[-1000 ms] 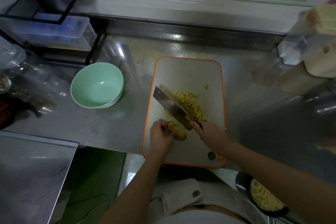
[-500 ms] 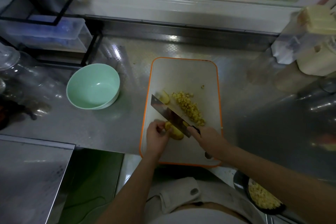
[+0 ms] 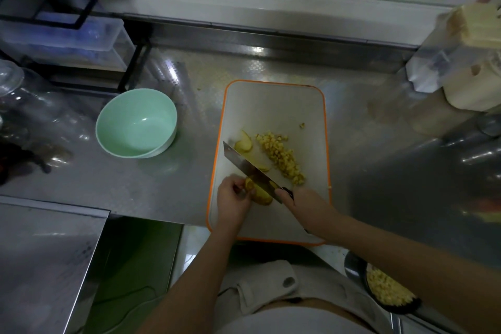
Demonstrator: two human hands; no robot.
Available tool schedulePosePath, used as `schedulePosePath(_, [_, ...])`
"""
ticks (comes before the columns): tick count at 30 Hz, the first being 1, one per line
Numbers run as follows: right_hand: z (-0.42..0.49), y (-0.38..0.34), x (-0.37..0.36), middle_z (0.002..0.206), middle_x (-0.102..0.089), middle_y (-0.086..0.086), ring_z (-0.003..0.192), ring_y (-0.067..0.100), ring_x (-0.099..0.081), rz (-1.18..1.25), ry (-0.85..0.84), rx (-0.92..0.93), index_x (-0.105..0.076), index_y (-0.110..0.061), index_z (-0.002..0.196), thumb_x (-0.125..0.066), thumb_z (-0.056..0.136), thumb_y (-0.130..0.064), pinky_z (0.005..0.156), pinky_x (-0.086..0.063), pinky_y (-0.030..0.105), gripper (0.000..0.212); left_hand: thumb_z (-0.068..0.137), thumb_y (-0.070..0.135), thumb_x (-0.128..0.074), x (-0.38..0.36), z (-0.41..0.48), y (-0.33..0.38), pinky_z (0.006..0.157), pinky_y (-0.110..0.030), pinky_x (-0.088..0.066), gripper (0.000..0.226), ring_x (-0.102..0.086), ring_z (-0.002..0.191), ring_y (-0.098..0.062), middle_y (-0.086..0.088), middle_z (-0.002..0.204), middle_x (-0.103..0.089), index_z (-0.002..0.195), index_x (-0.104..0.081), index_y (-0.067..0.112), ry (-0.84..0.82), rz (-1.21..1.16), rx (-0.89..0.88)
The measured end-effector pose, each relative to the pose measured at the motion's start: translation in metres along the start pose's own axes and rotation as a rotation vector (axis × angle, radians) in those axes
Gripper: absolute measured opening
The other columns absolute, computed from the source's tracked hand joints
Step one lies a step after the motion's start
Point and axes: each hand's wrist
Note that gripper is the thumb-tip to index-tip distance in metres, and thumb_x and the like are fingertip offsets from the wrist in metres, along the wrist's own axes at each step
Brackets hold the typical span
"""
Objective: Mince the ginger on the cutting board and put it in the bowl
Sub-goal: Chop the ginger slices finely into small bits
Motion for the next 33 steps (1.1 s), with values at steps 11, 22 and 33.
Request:
schedulePosePath(11, [0.012,-0.001,-0.019,0.09,-0.06,0.012,0.087,0.027,-0.059,0.053,-0.008,-0.032,-0.057,-0.003,0.107,-0.021,0.091,-0.063,0.08,-0.047,0.037,0.071,0.072,-0.002,-0.067,-0.001,0.002,-0.004,0.058,-0.01,-0.037,0.033,-0.048,0.066,-0.007,0.005,0.068,-0.048,0.065,-0.046,0.023,0.013,0.017,0.018])
schedulePosePath(22, [0.019,0.009,-0.004,0.056,-0.04,-0.002,0.049,0.009,-0.042,0.17,0.025,-0.045,-0.042,-0.02,0.062,-0.036,0.1,-0.034,0.047,-0.031,0.016,0.041,0.07,-0.001,-0.071,0.001,0.003,-0.002,0.058,-0.008,-0.036,0.036,-0.048,0.066,-0.005,0.005,0.069,-0.049,0.065,-0.046,0.025,-0.025,0.043,0.015])
schedulePosePath(33, [0.023,0.008,0.007,0.051,-0.033,0.001,0.046,0.015,-0.033,0.115,0.072,0.048,-0.032,-0.016,0.057,-0.036,0.099,-0.04,0.05,-0.026,0.026,0.049,0.069,-0.002,-0.073,0.003,0.005,-0.005,0.059,-0.008,-0.038,0.022,-0.05,0.067,-0.007,0.005,0.07,-0.05,0.077,-0.055,0.007,-0.058,0.02,0.085])
Point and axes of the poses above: each hand's wrist, its own z-axis towards the middle knuckle, its own x-axis out of the back of the hand, y = z × x
